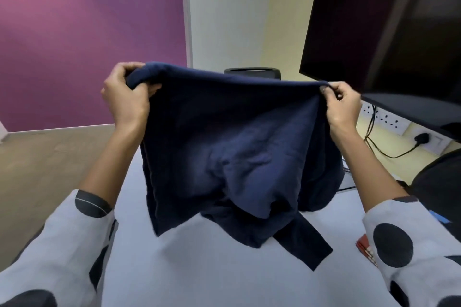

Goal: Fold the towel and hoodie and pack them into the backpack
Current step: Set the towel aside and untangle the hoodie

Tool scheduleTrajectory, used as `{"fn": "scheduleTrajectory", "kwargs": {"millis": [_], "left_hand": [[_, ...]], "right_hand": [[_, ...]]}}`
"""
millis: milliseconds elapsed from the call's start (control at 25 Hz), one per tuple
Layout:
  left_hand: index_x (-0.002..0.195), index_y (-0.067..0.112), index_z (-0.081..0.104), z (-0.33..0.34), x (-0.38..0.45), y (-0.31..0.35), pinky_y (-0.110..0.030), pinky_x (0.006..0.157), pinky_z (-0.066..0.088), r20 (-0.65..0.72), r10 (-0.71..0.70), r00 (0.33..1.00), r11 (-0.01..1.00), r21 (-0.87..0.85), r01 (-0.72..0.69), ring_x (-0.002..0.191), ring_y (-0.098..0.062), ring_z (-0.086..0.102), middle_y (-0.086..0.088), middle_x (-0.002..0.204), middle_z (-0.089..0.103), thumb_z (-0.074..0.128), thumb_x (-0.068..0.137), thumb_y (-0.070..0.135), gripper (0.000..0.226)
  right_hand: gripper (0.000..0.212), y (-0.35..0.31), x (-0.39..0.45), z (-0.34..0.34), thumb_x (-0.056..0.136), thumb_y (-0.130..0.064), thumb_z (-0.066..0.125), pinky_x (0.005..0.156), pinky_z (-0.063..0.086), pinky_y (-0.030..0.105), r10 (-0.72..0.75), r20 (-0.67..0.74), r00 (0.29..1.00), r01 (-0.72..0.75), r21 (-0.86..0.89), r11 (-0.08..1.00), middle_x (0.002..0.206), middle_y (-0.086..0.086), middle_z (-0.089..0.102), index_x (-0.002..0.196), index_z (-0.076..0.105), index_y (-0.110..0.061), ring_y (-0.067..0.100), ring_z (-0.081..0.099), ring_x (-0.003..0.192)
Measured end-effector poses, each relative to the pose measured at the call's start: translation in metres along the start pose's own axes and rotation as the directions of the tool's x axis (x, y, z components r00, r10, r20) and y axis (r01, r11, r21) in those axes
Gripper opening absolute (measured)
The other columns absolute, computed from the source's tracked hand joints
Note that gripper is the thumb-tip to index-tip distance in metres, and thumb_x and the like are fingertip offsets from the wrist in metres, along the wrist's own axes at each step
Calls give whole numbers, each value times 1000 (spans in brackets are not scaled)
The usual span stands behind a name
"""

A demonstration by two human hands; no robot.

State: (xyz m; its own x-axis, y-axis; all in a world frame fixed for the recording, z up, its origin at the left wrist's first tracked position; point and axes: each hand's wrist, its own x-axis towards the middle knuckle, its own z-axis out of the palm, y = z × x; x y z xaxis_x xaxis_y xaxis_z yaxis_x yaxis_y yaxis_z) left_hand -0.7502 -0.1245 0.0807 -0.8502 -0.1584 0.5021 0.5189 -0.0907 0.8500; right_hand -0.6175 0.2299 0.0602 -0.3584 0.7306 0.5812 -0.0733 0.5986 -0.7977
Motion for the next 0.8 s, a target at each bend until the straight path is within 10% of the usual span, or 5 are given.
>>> {"fn": "scheduleTrajectory", "kwargs": {"millis": [200, 520, 680, 800], "left_hand": [[78, 17, 66, -23, -29, -60, -41, 80, 58, 29, -261, 965, 961, 102, 256, 80, -29, 71, -7, 79, 68, 68, 75, -1, 19], [84, 22, 71, -23, -86, -73, -24, 69, 52, 173, -257, 951, 946, 247, 210, 69, -14, 71, -1, 79, 72, 65, 82, 8, 15], [84, 26, 71, -1, -120, -77, -26, 64, 50, 376, -230, 898, 922, 380, 77, 53, -11, 64, 5, 66, 70, 66, 85, 22, 7], [95, 35, 69, 13, -131, -76, -24, 71, 49, 569, -163, 806, 924, 375, -78, 75, -4, 65, 13, 85, 71, 55, 94, 26, 17]], "right_hand": [[14, 44, -37, 3, 86, -17, 67, 77, 38, 19, 134, 165, 977, -108, -159, 981, 87, 3, 67, 92, 72, -6, 14, 56, 84], [15, 76, -71, 6, 78, -17, 72, 77, 44, 29, 216, 492, 843, 132, -579, 804, 96, 6, 69, 93, 72, -16, 26, 62, 94], [27, 34, -111, 32, 74, -25, 79, 75, 44, 16, 155, 777, 610, 94, -266, 959, 105, -6, 71, 100, 73, -20, 1, 58, 78], [28, -6, -139, 53, 78, -33, 76, 92, 48, 25, 8, 875, 485, -48, 17, 999, 106, -11, 71, 106, 71, -26, 1, 62, 101]]}}
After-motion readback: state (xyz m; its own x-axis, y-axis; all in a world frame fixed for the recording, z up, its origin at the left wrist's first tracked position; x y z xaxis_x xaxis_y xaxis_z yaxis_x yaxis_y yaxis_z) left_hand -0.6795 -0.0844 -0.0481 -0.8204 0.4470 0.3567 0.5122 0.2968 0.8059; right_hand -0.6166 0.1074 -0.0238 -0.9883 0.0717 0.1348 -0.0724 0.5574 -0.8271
